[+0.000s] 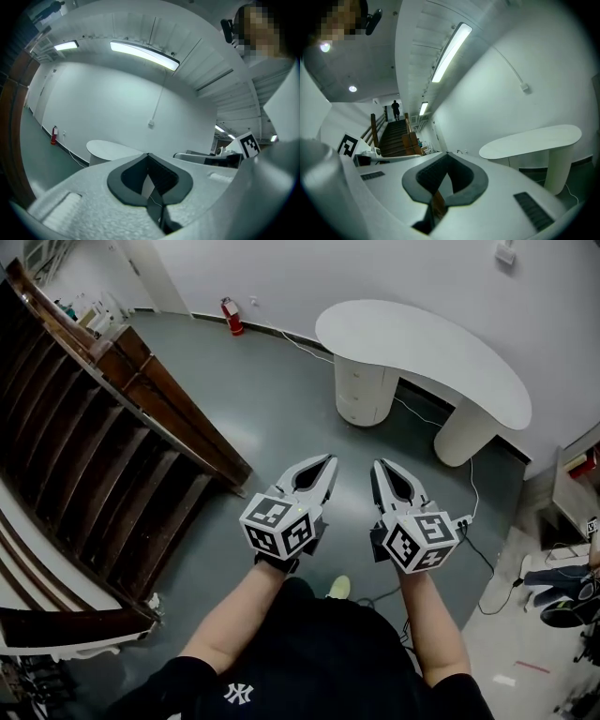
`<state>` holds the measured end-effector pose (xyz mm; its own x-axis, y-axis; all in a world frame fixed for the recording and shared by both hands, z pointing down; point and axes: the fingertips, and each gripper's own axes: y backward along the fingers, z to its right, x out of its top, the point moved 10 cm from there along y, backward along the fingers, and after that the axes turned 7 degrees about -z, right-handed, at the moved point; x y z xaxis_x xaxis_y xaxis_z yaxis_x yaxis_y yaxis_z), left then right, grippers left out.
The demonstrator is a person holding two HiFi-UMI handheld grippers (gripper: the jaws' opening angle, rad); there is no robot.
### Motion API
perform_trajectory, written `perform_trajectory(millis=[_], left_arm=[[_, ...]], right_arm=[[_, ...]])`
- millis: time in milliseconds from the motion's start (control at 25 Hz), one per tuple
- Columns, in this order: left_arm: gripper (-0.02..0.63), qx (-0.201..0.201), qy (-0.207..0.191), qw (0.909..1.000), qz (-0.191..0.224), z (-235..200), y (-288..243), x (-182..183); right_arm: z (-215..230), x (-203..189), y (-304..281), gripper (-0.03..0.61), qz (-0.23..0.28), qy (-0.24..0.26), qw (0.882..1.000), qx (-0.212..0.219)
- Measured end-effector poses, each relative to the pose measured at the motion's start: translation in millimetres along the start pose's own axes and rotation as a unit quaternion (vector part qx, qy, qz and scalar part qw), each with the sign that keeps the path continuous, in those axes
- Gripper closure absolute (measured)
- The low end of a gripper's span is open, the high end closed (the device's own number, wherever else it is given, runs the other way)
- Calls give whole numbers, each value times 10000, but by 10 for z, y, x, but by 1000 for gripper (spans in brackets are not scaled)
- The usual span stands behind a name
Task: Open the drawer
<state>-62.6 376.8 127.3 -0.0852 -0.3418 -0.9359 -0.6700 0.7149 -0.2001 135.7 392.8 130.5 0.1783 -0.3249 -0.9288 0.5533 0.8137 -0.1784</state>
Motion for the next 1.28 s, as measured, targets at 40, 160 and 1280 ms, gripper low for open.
perform_trajectory(millis=[40,160,1280], left_arm=[[604,7,-5,10000,-19,-12,-38,8],[604,14,8,10000,-79,-61,-150,30],[604,-494,-127,9972,-542,-2244,-2035,412]], right_arm=[[38,6,-20,563,3,-64,10000,1],[128,16,-92,563,-18,-200,9998,-3],[1120,91,-2699,563,-486,-1514,9859,-514]])
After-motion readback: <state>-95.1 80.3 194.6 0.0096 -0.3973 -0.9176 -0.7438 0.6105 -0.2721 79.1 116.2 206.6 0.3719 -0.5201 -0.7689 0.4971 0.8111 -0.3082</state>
